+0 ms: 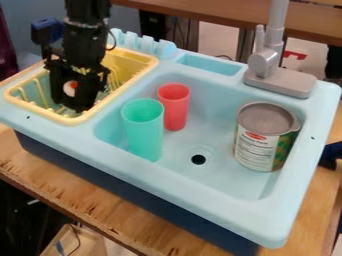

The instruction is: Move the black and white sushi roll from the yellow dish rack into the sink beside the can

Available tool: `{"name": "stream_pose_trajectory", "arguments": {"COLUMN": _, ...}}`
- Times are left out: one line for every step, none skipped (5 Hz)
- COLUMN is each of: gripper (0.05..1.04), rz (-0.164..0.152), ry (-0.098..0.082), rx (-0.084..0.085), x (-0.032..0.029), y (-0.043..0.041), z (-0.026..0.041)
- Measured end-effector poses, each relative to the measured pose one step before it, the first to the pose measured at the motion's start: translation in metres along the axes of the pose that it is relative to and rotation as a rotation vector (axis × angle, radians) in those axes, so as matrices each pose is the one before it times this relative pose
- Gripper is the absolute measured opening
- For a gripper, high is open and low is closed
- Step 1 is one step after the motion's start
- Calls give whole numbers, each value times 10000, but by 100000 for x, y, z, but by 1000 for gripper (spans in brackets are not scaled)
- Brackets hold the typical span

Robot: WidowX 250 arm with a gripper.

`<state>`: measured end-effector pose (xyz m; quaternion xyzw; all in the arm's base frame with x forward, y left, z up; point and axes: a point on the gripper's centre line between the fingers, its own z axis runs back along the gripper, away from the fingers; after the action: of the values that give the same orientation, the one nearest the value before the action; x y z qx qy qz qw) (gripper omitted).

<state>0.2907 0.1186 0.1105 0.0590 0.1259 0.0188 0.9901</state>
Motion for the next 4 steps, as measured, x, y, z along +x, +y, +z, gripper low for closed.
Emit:
{"name": "stream_pose_trajectory", "arguments": {"gripper": 598, "rz": 12, "ry": -1263, "rx": 405, "x": -385, "y": -761, "z": 5036}}
{"name": "stream_pose_trajectory", "arguments": {"gripper": 598, "rz": -146, "ry": -1361, "rx": 322, "x": -1034, "y": -1294, "z": 5129}}
{"name": "stream_pose_trajectory", "arguments": {"gripper": 598, "rz": -498, "ry": -951, "rx": -129, "x": -679, "y": -2659, "z": 3391}}
{"name": "stream_pose_trajectory", "arguments": {"gripper": 598, "rz": -591, "ry": 586, "rx": -112, "x": -950, "y": -2942, "z": -46}}
